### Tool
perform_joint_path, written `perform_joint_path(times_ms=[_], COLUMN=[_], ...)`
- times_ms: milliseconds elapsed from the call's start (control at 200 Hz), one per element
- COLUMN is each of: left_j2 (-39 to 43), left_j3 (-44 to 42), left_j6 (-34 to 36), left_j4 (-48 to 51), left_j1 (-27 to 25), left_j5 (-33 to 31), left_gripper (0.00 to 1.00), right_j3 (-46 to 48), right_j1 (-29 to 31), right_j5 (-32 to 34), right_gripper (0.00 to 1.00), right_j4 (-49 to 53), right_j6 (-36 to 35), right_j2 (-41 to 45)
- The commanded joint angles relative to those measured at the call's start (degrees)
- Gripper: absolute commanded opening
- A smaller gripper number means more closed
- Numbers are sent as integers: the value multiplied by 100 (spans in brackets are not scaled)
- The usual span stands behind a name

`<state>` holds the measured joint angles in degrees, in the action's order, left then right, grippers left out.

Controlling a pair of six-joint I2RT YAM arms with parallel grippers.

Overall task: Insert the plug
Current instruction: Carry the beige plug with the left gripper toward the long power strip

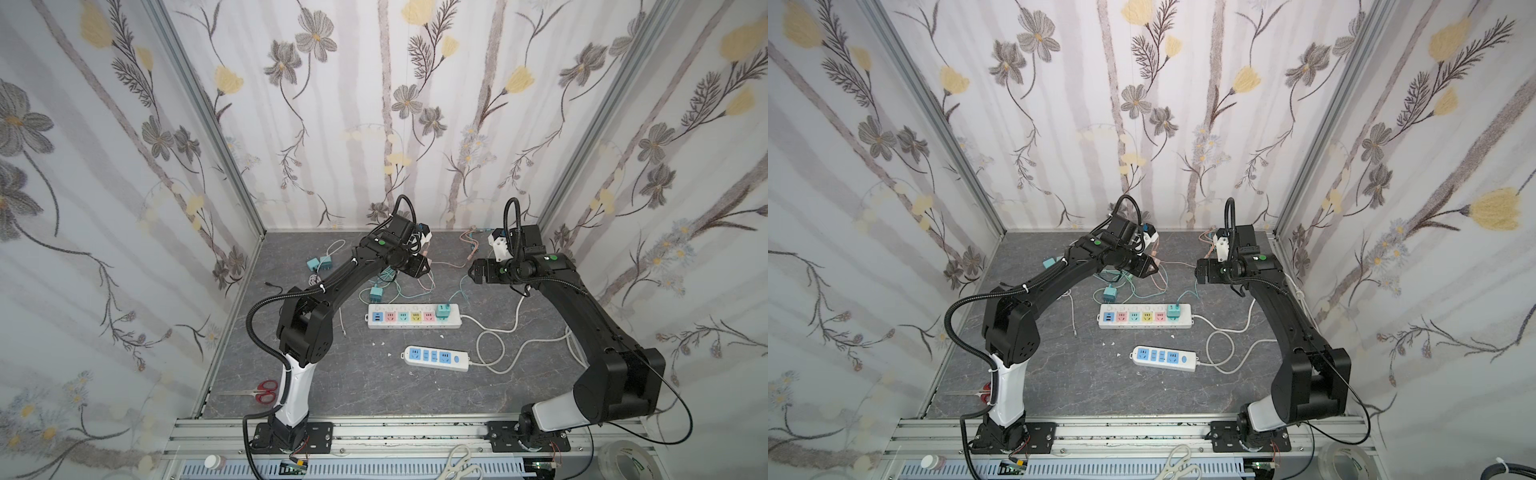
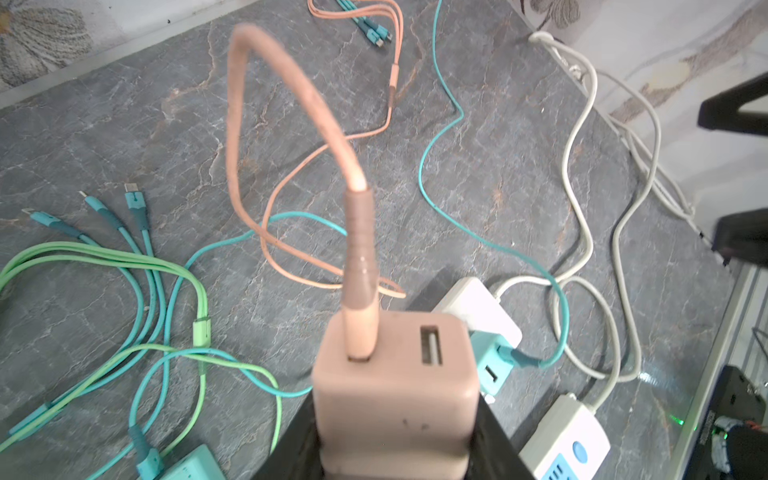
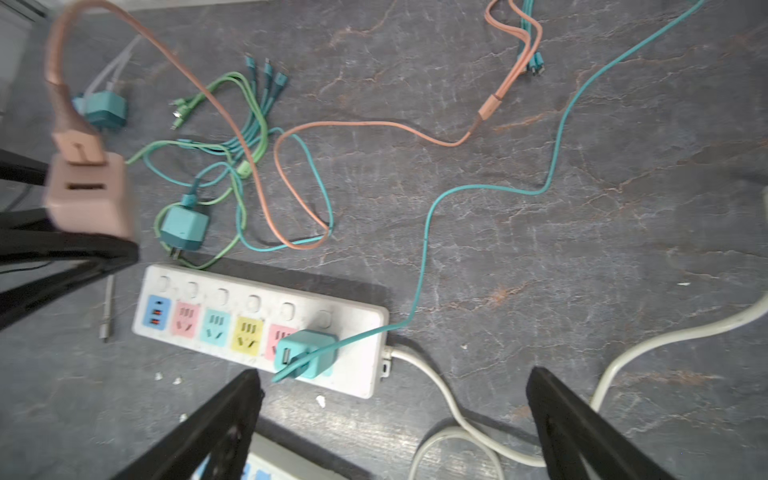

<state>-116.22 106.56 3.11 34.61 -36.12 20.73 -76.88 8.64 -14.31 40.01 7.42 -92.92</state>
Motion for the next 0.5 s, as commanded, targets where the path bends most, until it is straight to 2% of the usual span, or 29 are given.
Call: perform_joint_path(times_ms=[0,155,365,495], left_j2=[298,561,506,680], left_j3=[-349,-786,-868,-1501], left_j6=[661,1075,1404,1767], left_j4=[-308,-635,-802,-1637], left_j1=[-19,-102,-125,-151], left_j5=[292,492,889,1305], left_gripper=[0,0,0,0], right_j3=[109,215,403,615], right_j1=[6,14,28,41], right_j5=[-1211,-2086,-2313,-2519], right_gripper=[99,99,99,97], right_j4=[-371,-571,-559,-571], right_j6=[477,827,1156,1167], right_j2=[257,437,623,701])
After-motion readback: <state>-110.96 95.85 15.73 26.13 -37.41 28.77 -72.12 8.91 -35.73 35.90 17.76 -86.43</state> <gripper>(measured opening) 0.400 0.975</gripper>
